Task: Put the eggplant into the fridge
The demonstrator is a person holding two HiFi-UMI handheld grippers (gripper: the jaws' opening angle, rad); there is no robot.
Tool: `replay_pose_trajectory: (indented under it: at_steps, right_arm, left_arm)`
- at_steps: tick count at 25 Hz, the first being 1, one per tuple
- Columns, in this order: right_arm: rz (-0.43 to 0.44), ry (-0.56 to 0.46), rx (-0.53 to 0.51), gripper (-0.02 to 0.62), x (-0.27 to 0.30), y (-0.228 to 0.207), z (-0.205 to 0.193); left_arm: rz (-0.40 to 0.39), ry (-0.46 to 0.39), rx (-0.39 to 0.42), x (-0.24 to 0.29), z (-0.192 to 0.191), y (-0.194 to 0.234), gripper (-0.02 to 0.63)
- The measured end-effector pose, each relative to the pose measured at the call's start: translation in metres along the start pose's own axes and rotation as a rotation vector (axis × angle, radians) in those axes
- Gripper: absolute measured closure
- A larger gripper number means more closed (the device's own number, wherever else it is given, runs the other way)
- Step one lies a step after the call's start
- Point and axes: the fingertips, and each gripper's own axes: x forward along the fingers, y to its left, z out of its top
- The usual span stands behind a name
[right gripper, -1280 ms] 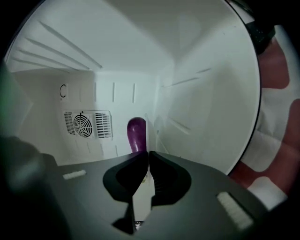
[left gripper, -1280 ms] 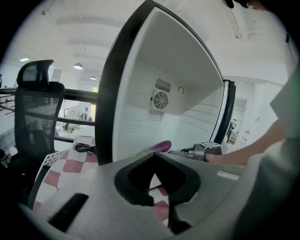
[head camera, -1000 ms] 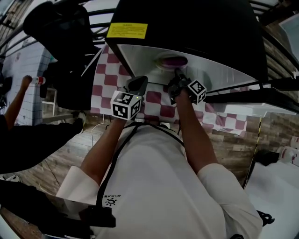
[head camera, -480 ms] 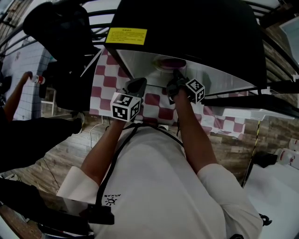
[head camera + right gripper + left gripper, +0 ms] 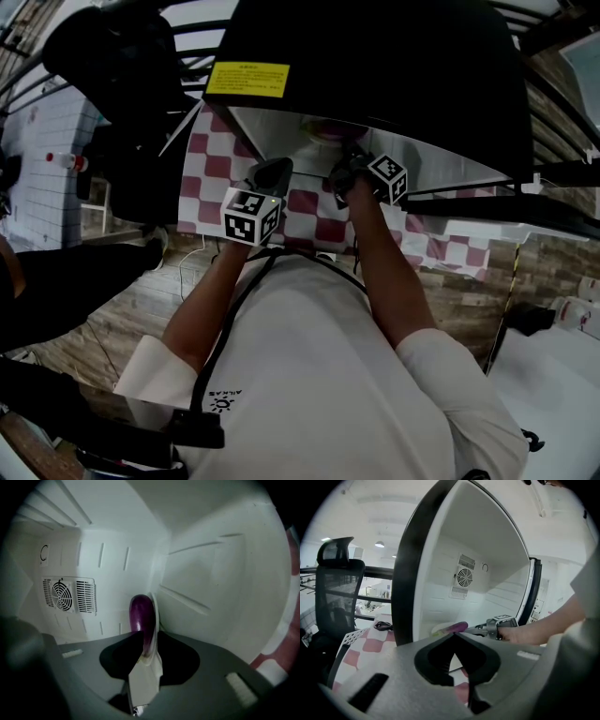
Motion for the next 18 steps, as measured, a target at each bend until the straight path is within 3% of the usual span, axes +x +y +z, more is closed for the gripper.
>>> replay_pose_trajectory:
  at_steps: [12, 18]
  right_arm:
    - [0.037, 0.057, -0.024, 0.279, -0.002, 0.018, -0.007]
    - [0.024, 0.075, -0.057, 0.27, -0.007, 0.018, -0.008]
  left_arm:
    - [-0.022, -0.008, 0.004, 0.002, 0.003, -0.008, 0.6]
    - [-0.031, -0.015, 0.005, 0.006, 0.006, -0.01, 0.6]
